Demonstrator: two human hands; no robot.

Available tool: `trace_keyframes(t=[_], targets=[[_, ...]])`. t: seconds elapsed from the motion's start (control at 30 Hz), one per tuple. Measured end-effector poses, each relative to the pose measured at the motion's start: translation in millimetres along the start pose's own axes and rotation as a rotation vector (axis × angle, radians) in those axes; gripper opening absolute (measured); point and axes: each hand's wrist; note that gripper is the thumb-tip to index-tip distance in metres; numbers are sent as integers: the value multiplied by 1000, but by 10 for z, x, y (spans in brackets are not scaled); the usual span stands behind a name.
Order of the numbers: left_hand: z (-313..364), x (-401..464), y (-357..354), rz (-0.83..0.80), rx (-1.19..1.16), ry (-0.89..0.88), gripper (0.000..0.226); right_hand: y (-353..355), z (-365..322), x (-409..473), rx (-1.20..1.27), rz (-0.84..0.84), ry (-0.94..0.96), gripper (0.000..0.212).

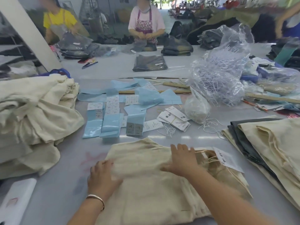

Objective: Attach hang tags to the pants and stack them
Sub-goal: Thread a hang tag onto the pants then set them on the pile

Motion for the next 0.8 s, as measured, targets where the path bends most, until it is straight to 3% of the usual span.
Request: trace_keyframes(t=[0.17, 0.33, 0.4, 0.47, 0.53, 0.6, 0.7, 0.8], targets=[[-304, 64, -82, -17, -243, 96, 107, 71, -69, 18, -187, -15, -151, 57], [-304, 148, -44, -157, -438, 57, 66, 295, 589, -446, -82, 66, -505, 41], [-271, 185, -40, -148, -475, 0, 57, 228, 746, -680, -50, -40, -684, 24], [-214, 197, -44, -124, -488, -88, 48, 104, 695, -756, -98, -109, -717, 20], [-183, 193, -40, -104, -505, -177, 40, -4, 582, -663, -109, 14, -583, 41], [-187, 207, -46, -93, -532, -234, 45, -64, 474, -530, -4, 98, -389, 75], [-248, 210, -31, -141, -587, -224, 56, -113, 529, -359, 63, -16, -343, 117], [-356, 224, -10, -225, -604, -112, 41, -104, 749, -286, 6, -84, -295, 130]])
Point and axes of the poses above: each hand's wrist, its own x-axis towards the middle knuckle, its own y-axis out of the back of the hand, z = x × y, and after that the axes turned 3 degrees about x, right-handed
